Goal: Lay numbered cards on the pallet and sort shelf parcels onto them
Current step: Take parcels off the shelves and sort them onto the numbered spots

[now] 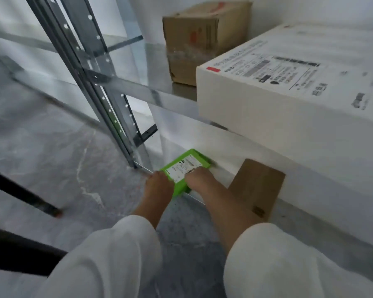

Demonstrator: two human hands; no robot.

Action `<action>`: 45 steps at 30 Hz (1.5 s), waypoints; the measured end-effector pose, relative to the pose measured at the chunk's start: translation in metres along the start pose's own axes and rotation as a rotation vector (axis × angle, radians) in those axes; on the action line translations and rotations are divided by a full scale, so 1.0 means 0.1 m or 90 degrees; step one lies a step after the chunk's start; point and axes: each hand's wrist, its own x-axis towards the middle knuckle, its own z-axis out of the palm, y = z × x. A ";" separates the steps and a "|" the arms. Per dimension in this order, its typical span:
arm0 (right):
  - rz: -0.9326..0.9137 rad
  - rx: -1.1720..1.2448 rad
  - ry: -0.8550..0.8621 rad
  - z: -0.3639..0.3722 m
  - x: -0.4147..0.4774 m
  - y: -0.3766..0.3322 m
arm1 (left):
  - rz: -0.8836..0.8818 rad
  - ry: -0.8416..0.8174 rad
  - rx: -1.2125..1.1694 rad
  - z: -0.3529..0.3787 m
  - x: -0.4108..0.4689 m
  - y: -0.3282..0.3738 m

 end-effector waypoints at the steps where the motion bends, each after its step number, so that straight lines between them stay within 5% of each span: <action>1: -0.003 -0.011 -0.019 0.10 0.02 0.02 | 0.015 0.002 -0.016 0.04 0.00 0.07; 4: -0.024 -0.073 -0.054 0.22 0.15 0.06 | 0.072 0.002 -0.013 0.16 0.11 0.12; 13: -0.026 -0.110 0.005 0.06 0.61 -0.10 | -0.026 -0.001 -0.091 0.00 0.87 -0.46; 22: -0.032 -0.213 -0.188 0.25 0.61 0.24 | -0.098 -0.163 -0.150 0.25 0.96 -0.86; 28: 0.037 -0.114 -0.162 0.22 0.65 0.24 | -0.066 -0.250 -0.236 0.46 0.88 -0.62; 37: 0.064 -0.130 -0.177 0.32 0.71 0.14 | -0.226 -0.180 -0.353 0.55 0.79 -0.36; 40: 0.077 -0.149 -0.175 0.33 0.69 0.19 | -0.329 -0.273 -0.486 0.57 0.70 -0.36; 45: 0.060 -0.150 -0.151 0.36 0.68 0.25 | -0.286 -0.393 -0.457 0.50 0.61 -0.39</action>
